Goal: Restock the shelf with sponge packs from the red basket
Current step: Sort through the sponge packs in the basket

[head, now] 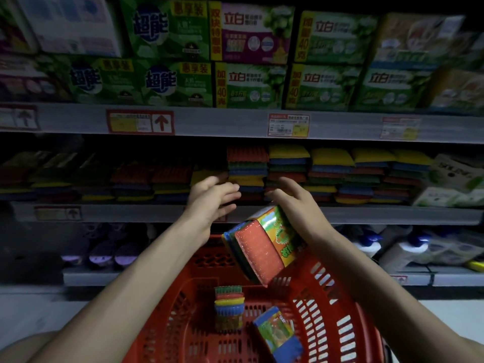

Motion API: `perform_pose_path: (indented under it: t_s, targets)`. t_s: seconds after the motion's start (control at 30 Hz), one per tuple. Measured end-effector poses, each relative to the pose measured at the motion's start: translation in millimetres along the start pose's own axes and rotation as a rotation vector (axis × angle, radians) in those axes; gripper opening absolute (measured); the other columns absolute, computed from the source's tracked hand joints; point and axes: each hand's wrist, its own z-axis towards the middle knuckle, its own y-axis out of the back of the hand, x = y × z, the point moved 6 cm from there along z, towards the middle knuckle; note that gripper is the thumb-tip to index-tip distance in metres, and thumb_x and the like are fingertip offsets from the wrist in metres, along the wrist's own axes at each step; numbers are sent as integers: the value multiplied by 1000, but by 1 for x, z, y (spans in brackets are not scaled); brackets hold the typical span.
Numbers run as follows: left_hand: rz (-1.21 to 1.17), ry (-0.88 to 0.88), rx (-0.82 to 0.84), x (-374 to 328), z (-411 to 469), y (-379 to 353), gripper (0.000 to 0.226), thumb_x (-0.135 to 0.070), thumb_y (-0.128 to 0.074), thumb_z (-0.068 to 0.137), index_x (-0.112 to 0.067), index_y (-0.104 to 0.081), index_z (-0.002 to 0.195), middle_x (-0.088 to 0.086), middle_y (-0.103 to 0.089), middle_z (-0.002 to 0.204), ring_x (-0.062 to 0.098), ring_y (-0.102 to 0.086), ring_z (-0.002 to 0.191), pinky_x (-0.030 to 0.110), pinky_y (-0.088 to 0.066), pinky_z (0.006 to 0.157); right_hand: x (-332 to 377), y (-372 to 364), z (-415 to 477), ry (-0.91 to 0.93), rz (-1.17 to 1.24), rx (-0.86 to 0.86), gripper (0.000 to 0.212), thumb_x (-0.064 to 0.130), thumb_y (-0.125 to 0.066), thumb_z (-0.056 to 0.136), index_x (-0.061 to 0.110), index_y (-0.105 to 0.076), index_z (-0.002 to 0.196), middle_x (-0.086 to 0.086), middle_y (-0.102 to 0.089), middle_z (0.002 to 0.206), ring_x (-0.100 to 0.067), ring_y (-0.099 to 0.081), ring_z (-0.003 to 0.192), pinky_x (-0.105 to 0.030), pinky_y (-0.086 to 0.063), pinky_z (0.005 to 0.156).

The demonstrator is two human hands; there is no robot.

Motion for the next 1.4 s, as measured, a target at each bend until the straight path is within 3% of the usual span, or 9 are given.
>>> perform_pose_path:
  t_s: [0.17, 0.37, 0.5, 0.63, 0.8, 0.9, 1.0, 1.17, 1.4]
  targets:
    - [9, 5, 38, 1, 2, 7, 72, -7, -74, 89, -4, -39, 152, 5, -76, 108, 20, -76, 101, 37, -60, 86, -3, 5, -8, -14, -5, 2, 48, 41, -58, 96, 33, -52, 143, 5, -62, 131, -12, -62, 111, -36, -51, 99]
    - [163, -25, 146, 1, -13, 15, 72, -17, -76, 90, -9, -40, 153, 7, -72, 119, 20, -76, 102, 38, -60, 87, -1, 17, -26, -35, -22, -25, 38, 45, -58, 97, 28, -63, 130, 3, -67, 120, -13, -65, 106, -33, -53, 92]
    - [303, -79, 244, -8, -51, 15, 47, -43, -72, 89, -25, -64, 132, 2, -73, 123, 16, -74, 105, 38, -58, 93, 6, 19, -45, -73, 59, -11, 38, 54, -58, 96, 26, -64, 120, 1, -70, 106, -18, -69, 99, -41, -55, 97]
    - [286, -23, 355, -5, -98, 15, 56, -68, -66, 80, -33, -69, 124, -3, -75, 121, 17, -71, 112, 42, -53, 98, 20, 18, -64, -104, 165, -86, 29, 57, -57, 96, 28, -62, 91, -2, -72, 98, -20, -70, 94, -40, -54, 92]
    - [260, -43, 369, 5, -128, 27, 70, -50, -89, 60, -39, -67, 126, 6, -71, 127, 23, -71, 114, 49, -55, 101, 25, 2, -91, -141, 322, -62, 61, 72, -58, 88, 23, -66, 125, 0, -72, 112, -19, -70, 103, -45, -54, 99]
    - [162, -31, 301, 4, -127, 37, 67, -44, -89, 62, -30, -69, 125, 10, -74, 122, 26, -74, 107, 43, -58, 93, 28, -3, -106, -111, 372, 82, 81, 88, -60, 73, 41, -50, 139, 18, -59, 134, -11, -55, 128, -48, -40, 113]
    - [73, -15, 297, 1, -127, 40, 56, -42, -83, 70, -23, -71, 122, 13, -75, 119, 31, -73, 108, 46, -56, 96, 29, -1, -116, -55, 316, 152, 84, 79, -70, 73, 38, -48, 142, 12, -58, 140, -13, -60, 126, -48, -44, 111]
    - [31, -32, 231, -2, -125, 43, 65, -51, -88, 59, -26, -72, 117, 12, -76, 116, 31, -72, 108, 47, -56, 94, 35, -17, -115, -34, 349, 237, 56, 44, -83, 74, 23, -64, 123, -3, -78, 110, -22, -76, 101, -45, -56, 99]
    - [113, -22, 274, 11, -120, 57, 50, -42, -87, 74, -30, -73, 119, 8, -77, 115, 23, -74, 104, 39, -57, 89, 31, -29, -108, -47, 301, 289, 43, 41, -80, 77, 25, -68, 115, -1, -80, 100, -20, -78, 91, -35, -60, 83]
